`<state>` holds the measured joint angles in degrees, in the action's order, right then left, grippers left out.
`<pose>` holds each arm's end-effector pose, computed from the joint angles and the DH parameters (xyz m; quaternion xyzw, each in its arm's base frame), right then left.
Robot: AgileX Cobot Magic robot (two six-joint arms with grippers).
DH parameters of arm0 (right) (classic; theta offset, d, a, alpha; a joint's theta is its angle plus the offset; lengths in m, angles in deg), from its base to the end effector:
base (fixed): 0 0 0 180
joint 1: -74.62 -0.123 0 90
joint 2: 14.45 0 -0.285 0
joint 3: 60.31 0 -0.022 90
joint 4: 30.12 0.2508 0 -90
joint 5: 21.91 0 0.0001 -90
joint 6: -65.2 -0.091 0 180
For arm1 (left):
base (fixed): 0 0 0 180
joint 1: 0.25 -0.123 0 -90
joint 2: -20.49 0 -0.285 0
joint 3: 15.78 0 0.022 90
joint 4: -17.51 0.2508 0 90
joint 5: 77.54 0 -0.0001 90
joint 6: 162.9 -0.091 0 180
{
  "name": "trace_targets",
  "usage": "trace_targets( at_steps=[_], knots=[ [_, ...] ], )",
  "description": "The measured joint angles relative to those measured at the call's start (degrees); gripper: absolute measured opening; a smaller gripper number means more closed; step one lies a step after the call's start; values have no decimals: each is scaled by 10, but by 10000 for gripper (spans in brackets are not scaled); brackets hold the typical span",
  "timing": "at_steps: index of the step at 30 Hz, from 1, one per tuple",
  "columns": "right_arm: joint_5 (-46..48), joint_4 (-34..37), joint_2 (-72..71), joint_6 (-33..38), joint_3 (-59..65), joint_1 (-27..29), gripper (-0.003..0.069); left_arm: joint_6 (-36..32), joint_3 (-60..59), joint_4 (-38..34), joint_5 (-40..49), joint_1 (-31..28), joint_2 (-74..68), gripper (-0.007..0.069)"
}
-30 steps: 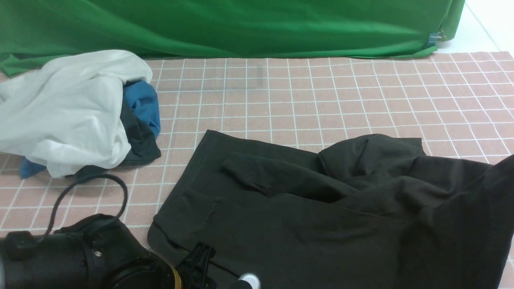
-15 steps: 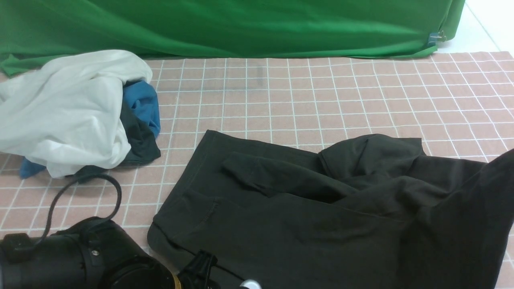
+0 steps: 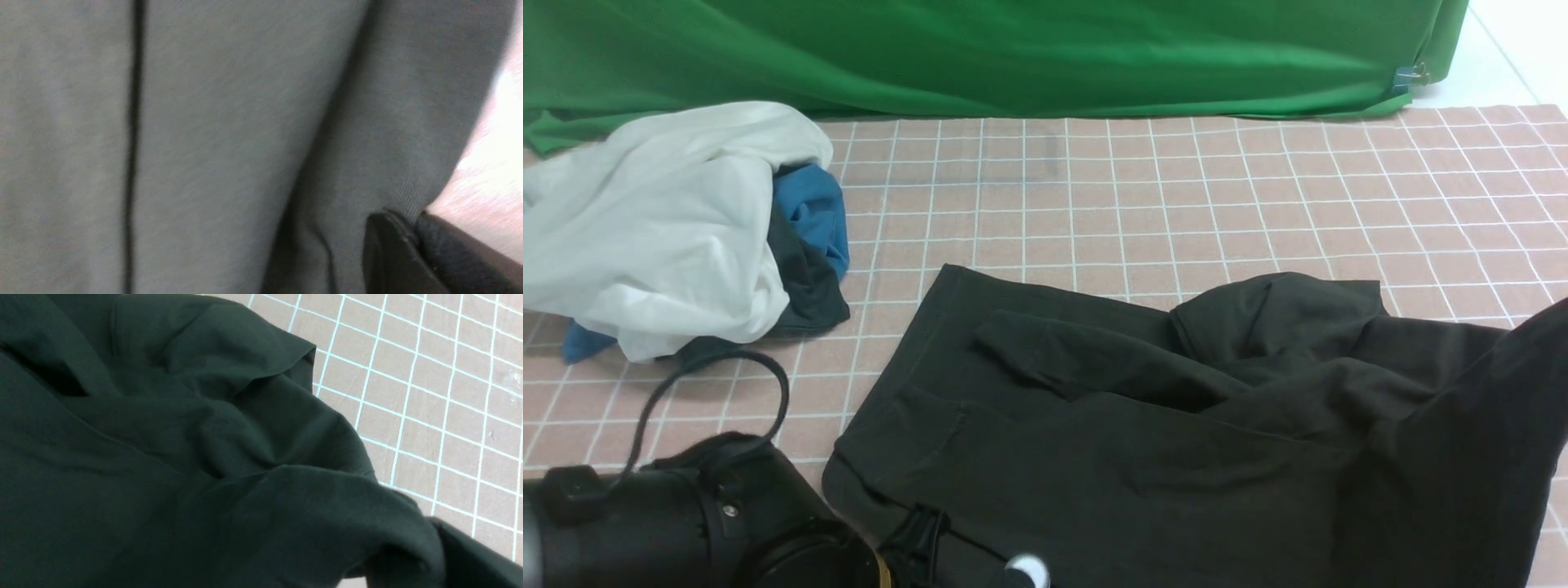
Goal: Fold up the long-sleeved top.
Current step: Spread the long sleeves with your arms and place them on the tabletop
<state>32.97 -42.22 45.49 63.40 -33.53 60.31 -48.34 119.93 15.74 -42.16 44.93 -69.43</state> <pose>0.1615 0.0251 0.3363 -0.1311 0.9304 -0.0545 0.3380 0.1476 -0.1509 0.1594 0.8121 0.5764 0.0061 0.0911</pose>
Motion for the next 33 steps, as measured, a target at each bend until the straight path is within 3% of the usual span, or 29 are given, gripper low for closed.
trace_targets(
  at_steps=[12,22,25,33],
  knots=[
    [0,1,0,0,0,0,109,46,59,-31,43,0,42,27],
    [0,2,0,0,0,0,110,56,60,-45,49,0,-18,39],
    [0,2,0,0,0,0,110,56,60,-45,44,0,-28,85],
    [0,2,0,0,0,0,110,56,49,-45,19,0,-35,333]
  ],
)
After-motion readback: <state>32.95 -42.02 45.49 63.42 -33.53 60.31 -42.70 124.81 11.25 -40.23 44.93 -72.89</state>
